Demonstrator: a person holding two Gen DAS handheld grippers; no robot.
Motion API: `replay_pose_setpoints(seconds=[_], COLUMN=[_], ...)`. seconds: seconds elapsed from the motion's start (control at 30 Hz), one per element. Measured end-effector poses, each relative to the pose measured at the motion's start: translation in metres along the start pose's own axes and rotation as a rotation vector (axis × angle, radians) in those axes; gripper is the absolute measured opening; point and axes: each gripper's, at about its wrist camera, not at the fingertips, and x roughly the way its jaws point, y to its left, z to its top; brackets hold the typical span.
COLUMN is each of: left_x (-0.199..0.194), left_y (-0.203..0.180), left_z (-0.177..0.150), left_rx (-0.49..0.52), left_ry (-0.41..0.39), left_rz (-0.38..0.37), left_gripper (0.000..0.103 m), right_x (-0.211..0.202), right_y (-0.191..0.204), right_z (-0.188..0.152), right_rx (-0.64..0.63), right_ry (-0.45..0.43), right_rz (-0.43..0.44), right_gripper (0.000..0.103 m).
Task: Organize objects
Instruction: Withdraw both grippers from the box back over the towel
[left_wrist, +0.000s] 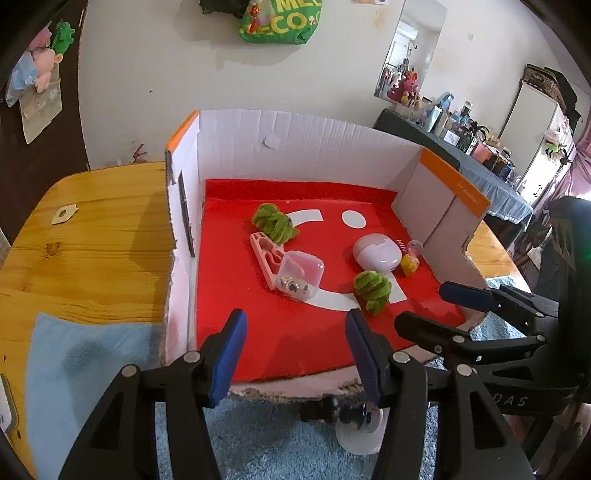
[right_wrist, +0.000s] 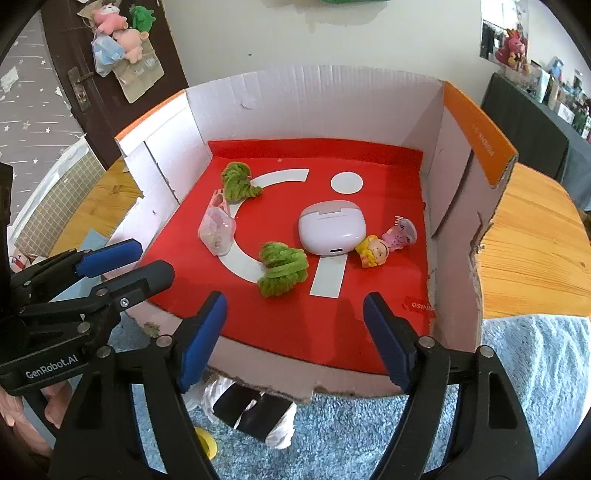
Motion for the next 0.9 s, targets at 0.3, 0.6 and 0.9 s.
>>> replay_pose_setpoints(seconds=[0.3, 0.6, 0.9], left_x=[-0.013, -0.025, -0.04], left_y=[-0.003, -0.006, -0.008], left_z=[-0.008, -0.017, -0.023], left_rx=[0.007, 0.0, -0.002], left_ry=[-0.012, -0.03, -0.052], left_rz=[0.002, 0.009, 0.014], left_gripper=[0.063, 0.074, 0.079], right_x=[-0.012, -0.027, -0.042], right_y=[0.004, 0.007, 0.009], right_z=[-0.007, -0.015, -0.023], right_rx=[-0.005, -0.009, -0.006], right_ry=[-0.018, -0.043, -0.075], right_rz=[-0.009, -0.019, -0.03], right_gripper=[0.079, 0.081, 0.085])
